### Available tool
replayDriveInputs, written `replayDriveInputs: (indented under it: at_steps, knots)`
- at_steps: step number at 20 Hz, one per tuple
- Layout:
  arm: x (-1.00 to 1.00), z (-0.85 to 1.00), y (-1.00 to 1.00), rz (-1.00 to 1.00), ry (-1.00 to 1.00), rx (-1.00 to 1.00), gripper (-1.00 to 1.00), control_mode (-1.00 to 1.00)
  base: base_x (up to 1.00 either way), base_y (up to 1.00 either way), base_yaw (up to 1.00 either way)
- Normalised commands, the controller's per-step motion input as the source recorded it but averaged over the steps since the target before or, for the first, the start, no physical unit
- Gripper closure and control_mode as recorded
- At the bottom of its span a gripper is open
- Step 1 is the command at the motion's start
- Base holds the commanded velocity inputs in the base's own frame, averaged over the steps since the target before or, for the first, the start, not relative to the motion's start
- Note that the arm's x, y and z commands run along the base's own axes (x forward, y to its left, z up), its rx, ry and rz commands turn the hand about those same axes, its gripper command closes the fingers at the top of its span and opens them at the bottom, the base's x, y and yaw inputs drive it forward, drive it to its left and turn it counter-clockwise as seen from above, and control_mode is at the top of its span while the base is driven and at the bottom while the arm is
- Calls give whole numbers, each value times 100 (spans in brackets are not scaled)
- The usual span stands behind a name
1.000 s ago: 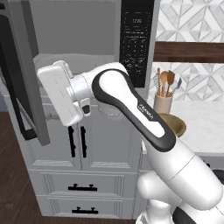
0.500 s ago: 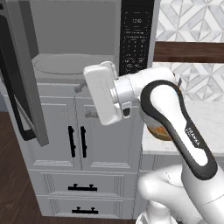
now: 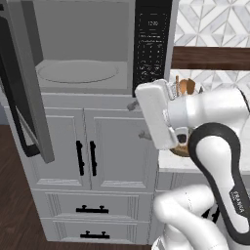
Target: Open the microwave, place the bowl with waffle inside the microwave, then close the microwave door and turn it on.
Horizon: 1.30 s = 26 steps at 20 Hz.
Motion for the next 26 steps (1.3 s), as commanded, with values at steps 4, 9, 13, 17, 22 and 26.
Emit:
replayDriveInputs:
  at_steps: [4,9,13,17,22,26]
  knots:
    - [-4,-68,-100,-31,7,-18,-100,-100,0,0,0]
    - [0,-56,-100,-28,5,-9,-100,-100,0,0,0]
    - [0,-52,-100,-33,6,-24,-100,-100,0,0,0]
    - [0,-52,-100,-33,5,-20,-100,-100,0,0,0]
    - [0,-48,-100,-25,0,-8,-100,-100,0,0,0]
    - [22,-39,-78,-7,3,-2,-100,-100,0,0,0]
